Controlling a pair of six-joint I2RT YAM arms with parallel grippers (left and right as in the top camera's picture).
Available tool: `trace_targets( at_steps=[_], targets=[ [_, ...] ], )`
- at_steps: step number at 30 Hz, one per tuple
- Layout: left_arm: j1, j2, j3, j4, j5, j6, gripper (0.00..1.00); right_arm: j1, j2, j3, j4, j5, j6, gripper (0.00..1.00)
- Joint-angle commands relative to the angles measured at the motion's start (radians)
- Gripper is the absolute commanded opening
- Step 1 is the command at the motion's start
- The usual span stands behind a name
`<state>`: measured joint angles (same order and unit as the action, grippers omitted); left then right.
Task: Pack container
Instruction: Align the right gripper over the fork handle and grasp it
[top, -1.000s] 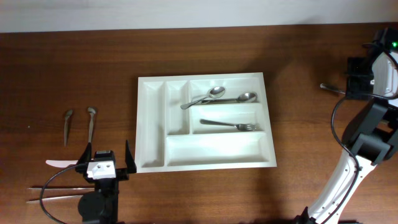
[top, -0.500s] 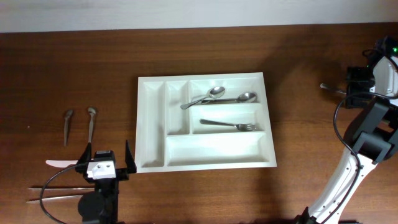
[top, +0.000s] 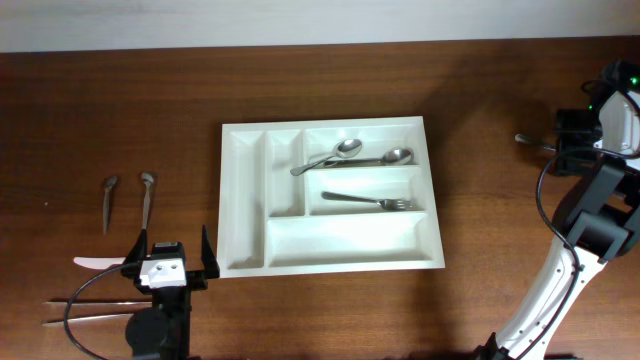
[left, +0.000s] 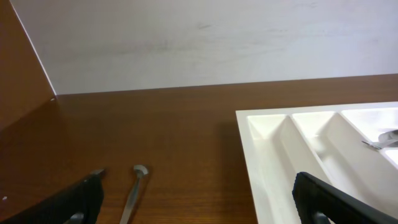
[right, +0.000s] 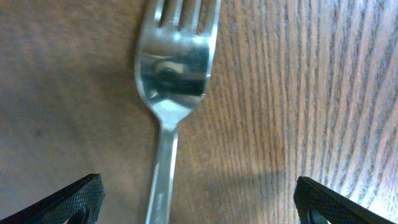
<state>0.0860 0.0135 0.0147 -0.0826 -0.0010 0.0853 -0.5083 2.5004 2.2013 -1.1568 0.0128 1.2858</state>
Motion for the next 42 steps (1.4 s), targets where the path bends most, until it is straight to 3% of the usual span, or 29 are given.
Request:
trace_targets(
  at_steps=[1,13,19,28,32,35,42],
  targets=[
    [-0.005,-0.008,-0.006,0.0,-0.003,-0.006,0.99,-0.004,0.04,0.009,-0.01,0.005,0.013,0.99],
    [-0.005,-0.008,-0.006,0.0,-0.003,-0.006,0.99,-0.004,0.043,0.009,-0.026,0.011,0.013,1.0],
    [-0.005,-0.008,-0.006,0.0,-0.004,-0.006,0.99,-0.004,0.043,0.009,-0.033,0.013,0.013,0.82],
    [-0.005,-0.008,-0.006,0.0,-0.004,-0.006,0.99,-0.004,0.043,0.009,-0.033,0.051,0.013,0.33],
    [-0.005,-0.008,-0.006,0.0,-0.003,-0.006,0.99,-0.003,0.043,0.009,-0.032,0.051,0.013,0.2],
    [-0.005,-0.008,-0.006,0.0,-0.004,-0.006,0.99,-0.003,0.042,0.009,-0.034,0.051,0.012,0.04],
    [-0.005,-0.008,-0.006,0.0,-0.004,-0.006,0.99,-0.003,0.005,0.01,-0.038,0.051,0.012,0.04]
  ],
)
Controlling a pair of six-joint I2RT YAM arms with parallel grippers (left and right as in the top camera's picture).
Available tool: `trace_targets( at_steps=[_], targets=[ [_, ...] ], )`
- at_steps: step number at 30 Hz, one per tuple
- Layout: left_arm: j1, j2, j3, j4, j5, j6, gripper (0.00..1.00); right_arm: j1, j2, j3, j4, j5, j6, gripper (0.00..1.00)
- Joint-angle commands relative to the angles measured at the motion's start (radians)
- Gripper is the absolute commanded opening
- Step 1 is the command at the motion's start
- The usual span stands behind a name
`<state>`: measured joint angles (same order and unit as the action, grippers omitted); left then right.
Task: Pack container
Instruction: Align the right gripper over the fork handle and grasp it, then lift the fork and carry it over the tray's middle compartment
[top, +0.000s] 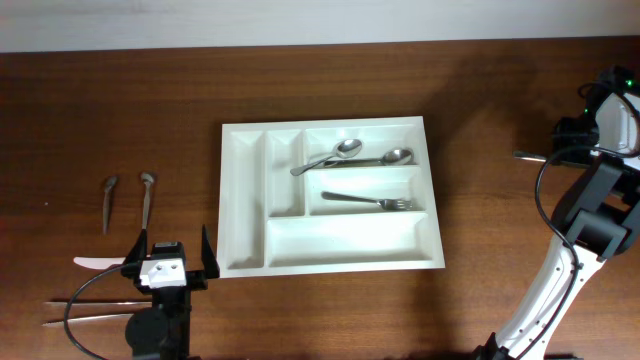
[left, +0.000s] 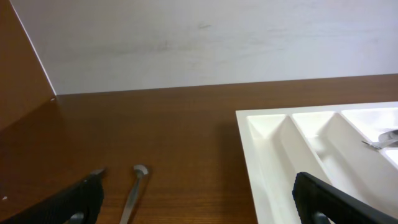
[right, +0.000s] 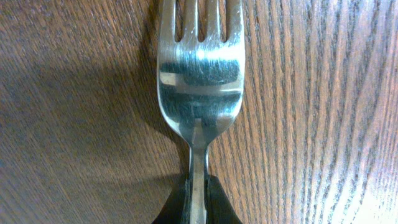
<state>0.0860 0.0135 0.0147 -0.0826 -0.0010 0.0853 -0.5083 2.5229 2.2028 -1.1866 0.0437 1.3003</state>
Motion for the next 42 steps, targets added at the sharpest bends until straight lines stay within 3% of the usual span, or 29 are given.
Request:
trace_targets(
  at_steps=[1,14,25,32,42],
  targets=[
    [-0.005,-0.008,-0.006,0.0,-0.004,-0.006,0.99,-0.003,-0.03,0.008,-0.011,0.02,-0.002,0.04],
    [-0.005,-0.008,-0.006,0.0,-0.004,-0.006,0.99,0.06,-0.282,0.008,-0.28,0.004,-0.002,0.04],
    [-0.005,-0.008,-0.006,0.0,-0.003,-0.006,0.99,0.381,-0.424,0.008,-0.43,-0.082,0.002,0.04],
    [-0.005,-0.008,-0.006,0.0,-0.004,-0.006,0.99,0.585,-0.424,-0.014,-0.478,-0.113,0.153,0.08],
    [-0.005,-0.008,-0.006,0.0,-0.004,-0.006,0.99,0.791,-0.424,-0.152,-0.419,-0.129,0.297,0.08]
  ],
)
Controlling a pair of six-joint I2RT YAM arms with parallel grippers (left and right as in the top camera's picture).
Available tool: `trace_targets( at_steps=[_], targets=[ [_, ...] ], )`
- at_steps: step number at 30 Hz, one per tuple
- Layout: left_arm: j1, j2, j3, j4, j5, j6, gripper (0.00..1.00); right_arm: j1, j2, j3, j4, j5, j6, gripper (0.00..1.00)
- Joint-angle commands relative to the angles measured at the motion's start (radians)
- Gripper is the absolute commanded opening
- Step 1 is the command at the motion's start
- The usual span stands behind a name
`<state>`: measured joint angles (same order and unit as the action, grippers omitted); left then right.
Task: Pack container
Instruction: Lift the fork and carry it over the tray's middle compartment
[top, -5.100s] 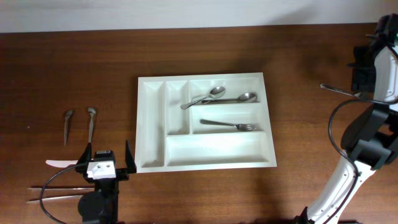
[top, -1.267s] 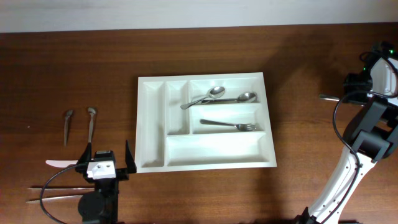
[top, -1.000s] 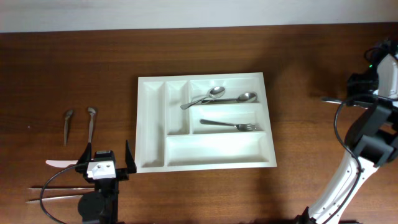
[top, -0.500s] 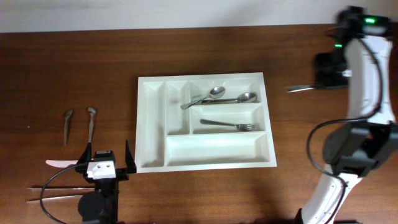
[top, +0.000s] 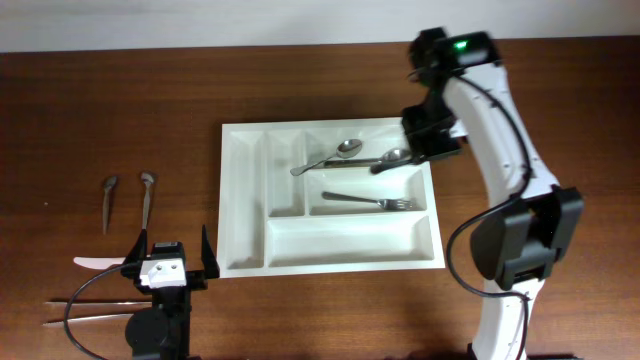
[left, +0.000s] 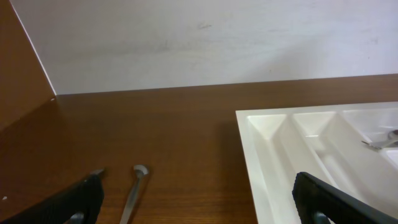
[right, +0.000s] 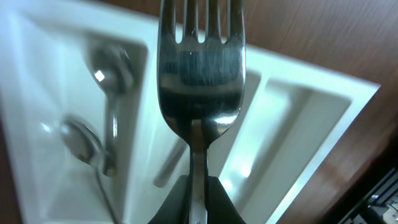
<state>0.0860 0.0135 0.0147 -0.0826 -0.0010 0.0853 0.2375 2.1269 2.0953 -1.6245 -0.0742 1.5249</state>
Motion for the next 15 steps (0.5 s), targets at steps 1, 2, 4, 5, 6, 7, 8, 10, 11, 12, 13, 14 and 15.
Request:
trace_targets(
  at_steps=[1,2,4,5,6,7,8,10,11,12,13,14,15],
  targets=[
    [-0.005,-0.008,-0.006,0.0,-0.003,-0.006,0.99,0.062,-0.028,-0.065,0.039,-0.018,0.084,0.08],
    [-0.005,-0.008,-0.006,0.0,-0.004,-0.006,0.99,0.082,-0.028,-0.09,0.066,-0.027,0.097,0.08],
    [-0.005,-0.008,-0.006,0.0,-0.003,-0.006,0.99,0.111,-0.028,-0.126,0.11,-0.038,0.125,0.08],
    [-0.005,-0.008,-0.006,0.0,-0.004,-0.006,0.99,0.127,-0.027,-0.146,0.14,-0.04,0.139,0.09],
    [-0.005,-0.008,-0.006,0.0,-0.004,-0.006,0.99,0.14,-0.027,-0.164,0.166,-0.04,0.151,0.09],
    [-0.005,-0.008,-0.006,0.0,-0.003,-0.006,0.99,0.152,-0.027,-0.178,0.182,-0.041,0.167,0.09],
    [-0.005,-0.008,-0.006,0.0,-0.004,-0.006,0.99,0.162,-0.027,-0.19,0.198,-0.043,0.18,0.09],
    [-0.005,-0.008,-0.006,0.0,-0.004,-0.006,0.99,0.18,-0.027,-0.217,0.234,-0.043,0.194,0.09],
    [-0.005,-0.008,-0.006,0.0,-0.003,-0.006,0.99,0.188,-0.027,-0.23,0.254,-0.043,0.194,0.09],
    [-0.005,-0.008,-0.006,0.0,-0.004,-0.006,0.99,0.191,-0.027,-0.24,0.266,-0.043,0.195,0.09],
    [-0.005,-0.008,-0.006,0.0,-0.004,-0.006,0.99,0.194,-0.027,-0.247,0.277,-0.042,0.195,0.1],
    [-0.005,-0.008,-0.006,0.0,-0.003,-0.006,0.99,0.194,-0.026,-0.252,0.284,-0.042,0.196,0.11],
    [-0.005,-0.008,-0.006,0.0,-0.003,-0.006,0.99,0.194,-0.026,-0.257,0.291,-0.042,0.198,0.11]
  ],
)
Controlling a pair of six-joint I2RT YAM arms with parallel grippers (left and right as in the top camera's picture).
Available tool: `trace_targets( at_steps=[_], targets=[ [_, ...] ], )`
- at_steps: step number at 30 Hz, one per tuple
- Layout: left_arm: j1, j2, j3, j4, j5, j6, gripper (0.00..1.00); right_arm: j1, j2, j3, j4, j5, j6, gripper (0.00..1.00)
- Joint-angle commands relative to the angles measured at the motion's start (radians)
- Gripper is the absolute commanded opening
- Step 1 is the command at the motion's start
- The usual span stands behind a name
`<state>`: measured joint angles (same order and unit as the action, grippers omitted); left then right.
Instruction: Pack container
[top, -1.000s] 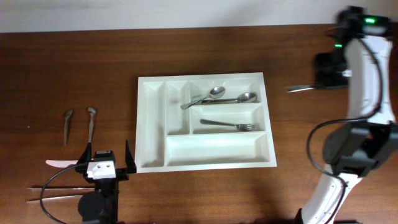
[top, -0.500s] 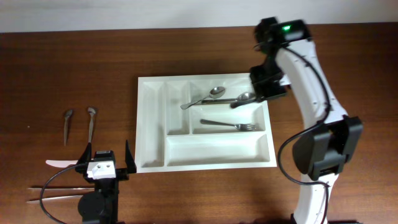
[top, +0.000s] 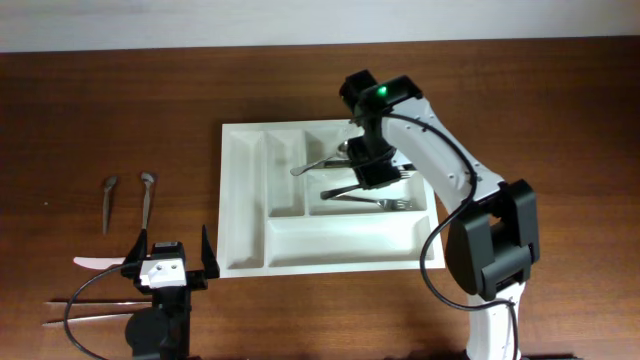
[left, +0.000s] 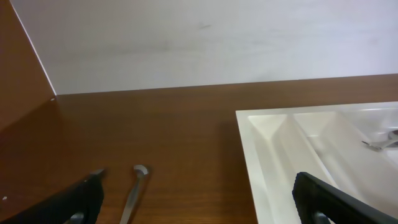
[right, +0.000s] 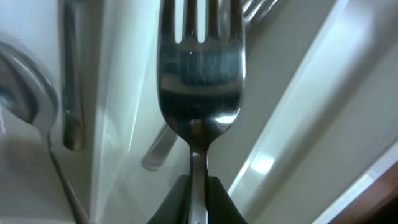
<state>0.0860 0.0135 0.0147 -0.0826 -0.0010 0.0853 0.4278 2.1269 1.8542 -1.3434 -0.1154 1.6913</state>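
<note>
My right gripper (top: 372, 172) is shut on the handle of a silver fork (right: 200, 68) and holds it just above the white cutlery tray (top: 330, 258). The held fork (top: 340, 190) hangs over the middle compartment, where another fork (top: 388, 204) lies. Its handle (right: 163, 151) shows under the held fork. Two spoons (top: 335, 155) lie in the compartment behind. My left gripper (top: 168, 262) stands open at the table's front left, nothing between its fingers (left: 81, 200).
Left of the tray lie two small spoons (top: 147, 196), a white knife (top: 95, 262) and thin chopsticks (top: 85, 305). One spoon (left: 135, 186) shows in the left wrist view beside the tray's wall (left: 261, 162). A pale wall stands behind the table.
My right gripper has moved left and inward with the fork, from the tray's upper right corner to above the middle compartment with the other fork. The left arm has not moved.
My right gripper stood open around a fork on the table at the far right. Then it was shut on the fork's handle there. Later it held the fork over the tray's upper right corner, and now over the fork compartment.
</note>
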Motion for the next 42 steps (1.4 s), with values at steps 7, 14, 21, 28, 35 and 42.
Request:
trace_targets(
  at_steps=[7,14,21,28,35,42],
  targets=[
    [-0.005,-0.008,-0.006,0.0,-0.004,-0.006,0.99,-0.019,-0.026,-0.016,0.013,0.037,0.031,0.38],
    [-0.005,-0.008,-0.006,0.0,-0.004,-0.006,0.99,-0.043,-0.026,-0.015,0.128,0.024,-0.196,0.81],
    [-0.005,-0.008,-0.006,0.0,-0.004,-0.006,0.99,0.014,-0.028,0.007,0.313,-0.046,-0.718,0.98],
    [-0.005,-0.008,-0.006,0.0,-0.004,-0.006,0.99,0.023,-0.028,0.014,0.295,-0.047,-1.385,0.86],
    [-0.005,-0.008,-0.006,-0.001,-0.004,-0.006,0.99,0.026,-0.029,0.017,0.257,-0.047,-1.722,0.84],
    [-0.005,-0.008,-0.006,0.0,-0.003,-0.006,0.99,0.071,-0.045,0.08,0.182,-0.047,-1.815,0.72]
  ],
)
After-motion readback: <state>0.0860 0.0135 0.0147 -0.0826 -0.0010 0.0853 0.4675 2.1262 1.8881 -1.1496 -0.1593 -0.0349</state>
